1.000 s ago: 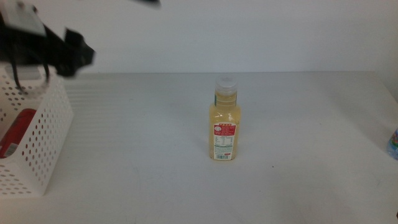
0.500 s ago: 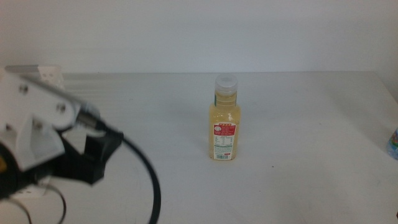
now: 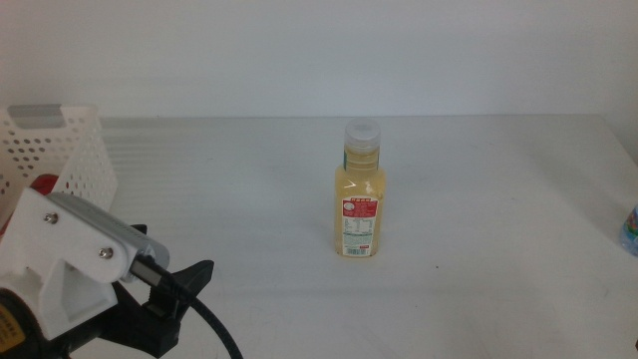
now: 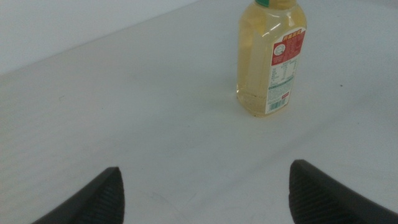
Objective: Use arms to grab the bottles and put them into the dustbin to the left of the table.
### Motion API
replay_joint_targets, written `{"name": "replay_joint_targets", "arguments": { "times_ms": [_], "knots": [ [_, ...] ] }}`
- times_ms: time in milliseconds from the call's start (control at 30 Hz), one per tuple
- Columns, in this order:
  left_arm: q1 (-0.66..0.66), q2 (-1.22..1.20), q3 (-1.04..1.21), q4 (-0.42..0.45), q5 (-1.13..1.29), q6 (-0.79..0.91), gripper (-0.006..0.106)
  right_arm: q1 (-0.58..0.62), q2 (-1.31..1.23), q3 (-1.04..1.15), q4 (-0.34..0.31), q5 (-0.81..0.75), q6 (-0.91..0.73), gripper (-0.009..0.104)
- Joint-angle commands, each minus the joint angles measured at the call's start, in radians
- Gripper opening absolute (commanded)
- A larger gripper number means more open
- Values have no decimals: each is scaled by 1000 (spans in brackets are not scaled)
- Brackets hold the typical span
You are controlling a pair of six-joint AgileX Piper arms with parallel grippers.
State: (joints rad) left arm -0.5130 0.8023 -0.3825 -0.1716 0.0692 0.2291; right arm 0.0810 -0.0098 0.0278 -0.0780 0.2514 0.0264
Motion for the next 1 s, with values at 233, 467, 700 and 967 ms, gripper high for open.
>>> {"name": "replay_joint_targets", "arguments": {
  "times_ms": [233,467,700,967],
  "knots": [
    [-3,27,-25,-19,-210,-18,89,-5,-27,-8,-6,-73,-13,77],
    [-3,156,-25,-5,-383,-108,89,-5,-27,-8,-6,-73,-13,77],
    [-3,312,-25,84,-544,-213,89,-5,-27,-8,-6,-73,-13,77],
    [-3,477,-25,261,-770,-364,89,-5,-27,-8,-6,-73,-13,77]
  ]
}}
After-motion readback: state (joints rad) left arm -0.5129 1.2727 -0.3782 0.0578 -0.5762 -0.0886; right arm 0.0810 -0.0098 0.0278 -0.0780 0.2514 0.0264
